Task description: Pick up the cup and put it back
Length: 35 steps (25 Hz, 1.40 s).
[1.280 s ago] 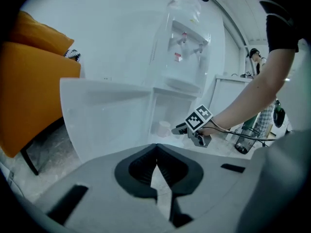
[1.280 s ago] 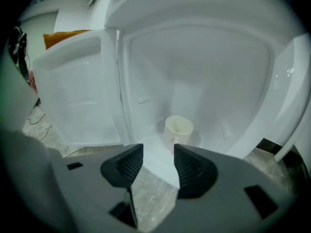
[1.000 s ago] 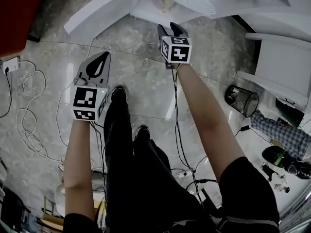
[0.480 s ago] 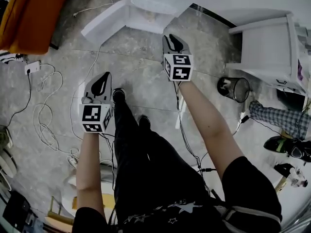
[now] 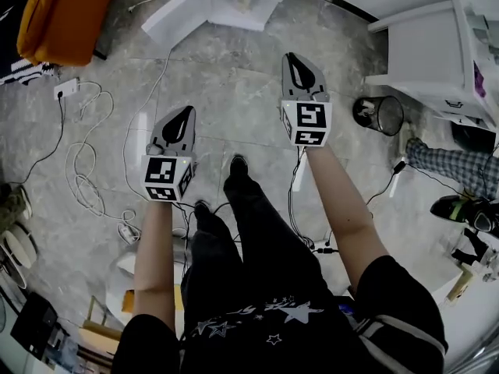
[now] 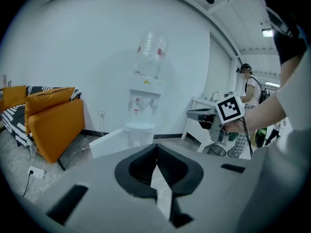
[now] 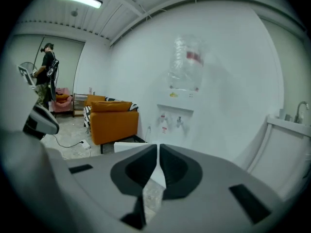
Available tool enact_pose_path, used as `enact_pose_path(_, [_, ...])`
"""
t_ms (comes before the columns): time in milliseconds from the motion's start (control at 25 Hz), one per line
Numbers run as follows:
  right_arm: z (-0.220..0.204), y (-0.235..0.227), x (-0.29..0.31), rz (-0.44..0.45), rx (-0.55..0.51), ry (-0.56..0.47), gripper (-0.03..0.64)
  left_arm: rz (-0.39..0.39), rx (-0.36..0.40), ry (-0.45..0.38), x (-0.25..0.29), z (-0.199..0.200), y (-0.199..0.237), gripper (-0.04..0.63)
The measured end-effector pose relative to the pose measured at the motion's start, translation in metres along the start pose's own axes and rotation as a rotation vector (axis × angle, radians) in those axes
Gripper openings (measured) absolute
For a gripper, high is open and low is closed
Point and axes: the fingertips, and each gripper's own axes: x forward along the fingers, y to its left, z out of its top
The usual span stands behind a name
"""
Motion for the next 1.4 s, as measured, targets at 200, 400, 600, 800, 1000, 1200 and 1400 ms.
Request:
enact_pose_path(200, [-0.003,0.044,-0.058,0.0,-0.006,-0.004,0.025,-0.014,0.015,-0.002,-0.045,-0.016,-0.012,0.009])
enact_pose_path(400, [0.019,0.078,-0.119,-0.076,0.07,-0.057,0.011,-0.057,0.07,-0.022,-0.112,-0.019,-0.024,0.009])
enact_pose_path(600, [0.048,0.111,-0.186,-0.118,0.109,-0.103,0.006,-0.101,0.061,-0.041,-0.182,-0.023,-0.043,0.009])
enact_pose_path(800, [0.079,0.143,-0.25,-0.14,0.117,-0.121,0.006,-0.16,0.055,-0.084,-0.239,-0.013,-0.061,0.009])
enact_pose_path(1000, [0.109,0.159,-0.31,-0.159,0.125,-0.154,0.006,-0.189,0.048,-0.117,-0.279,0.004,-0.081,0.009])
enact_pose_path(1200, [0.122,0.173,-0.353,-0.164,0.136,-0.148,0.006,-0.224,0.069,-0.132,-0.305,0.016,-0.102,0.009])
enact_pose_path(1400, [0.117,0.194,-0.381,-0.154,0.181,-0.132,0.006,-0.242,0.085,-0.138,-0.329,0.019,-0.119,0.009])
